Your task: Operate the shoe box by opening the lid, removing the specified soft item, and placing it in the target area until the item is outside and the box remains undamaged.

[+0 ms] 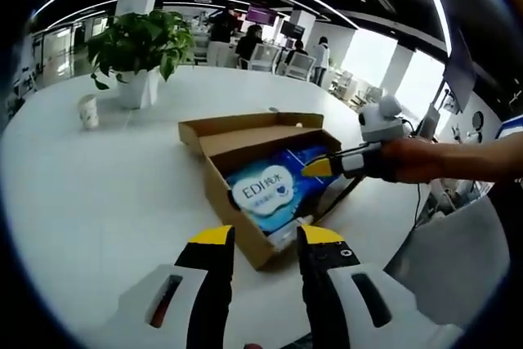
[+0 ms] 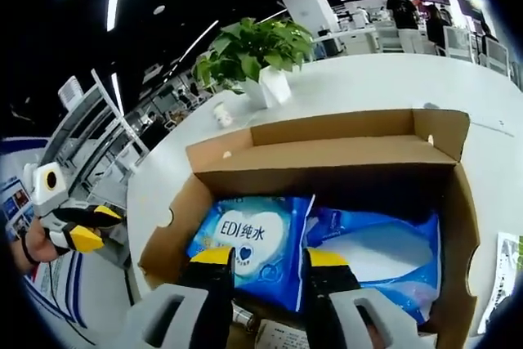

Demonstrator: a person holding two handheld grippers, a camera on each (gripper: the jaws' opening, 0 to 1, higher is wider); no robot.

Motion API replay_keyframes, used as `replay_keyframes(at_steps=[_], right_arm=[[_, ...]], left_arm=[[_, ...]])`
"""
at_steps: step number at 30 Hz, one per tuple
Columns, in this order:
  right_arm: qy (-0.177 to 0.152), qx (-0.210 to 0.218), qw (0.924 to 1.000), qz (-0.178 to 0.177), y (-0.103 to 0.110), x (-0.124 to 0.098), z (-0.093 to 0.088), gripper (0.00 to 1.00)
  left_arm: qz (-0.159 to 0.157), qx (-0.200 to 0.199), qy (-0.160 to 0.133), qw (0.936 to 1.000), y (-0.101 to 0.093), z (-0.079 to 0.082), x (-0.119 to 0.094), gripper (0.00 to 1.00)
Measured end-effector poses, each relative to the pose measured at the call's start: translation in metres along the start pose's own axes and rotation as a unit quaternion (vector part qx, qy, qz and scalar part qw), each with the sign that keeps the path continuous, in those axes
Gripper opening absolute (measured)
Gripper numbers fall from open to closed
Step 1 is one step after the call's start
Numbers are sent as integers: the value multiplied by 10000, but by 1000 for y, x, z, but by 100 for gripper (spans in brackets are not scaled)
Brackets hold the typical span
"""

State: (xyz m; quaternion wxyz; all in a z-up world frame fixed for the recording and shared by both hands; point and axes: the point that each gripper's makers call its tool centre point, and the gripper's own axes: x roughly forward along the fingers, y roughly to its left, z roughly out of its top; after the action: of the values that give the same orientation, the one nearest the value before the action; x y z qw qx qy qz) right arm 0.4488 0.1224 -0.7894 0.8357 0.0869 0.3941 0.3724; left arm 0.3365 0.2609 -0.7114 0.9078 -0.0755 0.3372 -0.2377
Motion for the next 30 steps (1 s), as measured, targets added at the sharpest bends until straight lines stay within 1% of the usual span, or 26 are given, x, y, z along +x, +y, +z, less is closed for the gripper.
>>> replay_keyframes(at_steps=[2, 5, 7, 11, 14, 16, 18, 20, 21, 26, 28, 29, 30], right_arm=[[25, 32, 10000, 8, 3, 0, -2, 28], [-5, 68, 10000, 40, 10, -1, -1, 24], [15, 33, 10000, 30, 12, 1, -2, 23], [149, -4, 9999, -71, 9, 4, -8, 22], [152, 23, 9998, -143, 9, 2, -7, 16], [202, 64, 9997, -141, 14, 2, -7, 14], [404, -173, 9985, -337, 12, 1, -11, 10], [547, -330, 9971, -416, 13, 2, -13, 8], [566, -373, 9969, -405, 15, 3, -13, 8], [690, -320, 9961, -457, 16, 0, -13, 6], [691, -301, 9961, -463, 15, -1, -13, 0], [710, -403, 9946, -645, 9, -7, -13, 0], [586, -32, 9968, -539, 15, -8, -13, 0]], left_arm=[[-4, -7, -1, 10000, 0, 0, 0, 31], [-9, -28, 11, 10000, 0, -2, 1, 30], [-14, -40, 23, 10000, 0, -3, 1, 30], [-32, -55, 56, 10000, -1, -5, 3, 30], [-41, -56, 46, 10000, -1, -5, 4, 30], [-42, -65, 46, 10000, -1, -5, 4, 30], [-43, -69, 57, 10000, -1, -6, 5, 30], [-54, -77, 69, 9999, -1, -7, 6, 29], [-61, -74, 73, 9999, -2, -7, 6, 29], [-91, -74, 91, 9999, -5, -7, 8, 29], [-97, -72, 96, 9999, -6, -7, 9, 29], [-107, -76, 91, 9999, -6, -7, 9, 29], [-114, -78, 93, 9999, -6, -7, 9, 28]])
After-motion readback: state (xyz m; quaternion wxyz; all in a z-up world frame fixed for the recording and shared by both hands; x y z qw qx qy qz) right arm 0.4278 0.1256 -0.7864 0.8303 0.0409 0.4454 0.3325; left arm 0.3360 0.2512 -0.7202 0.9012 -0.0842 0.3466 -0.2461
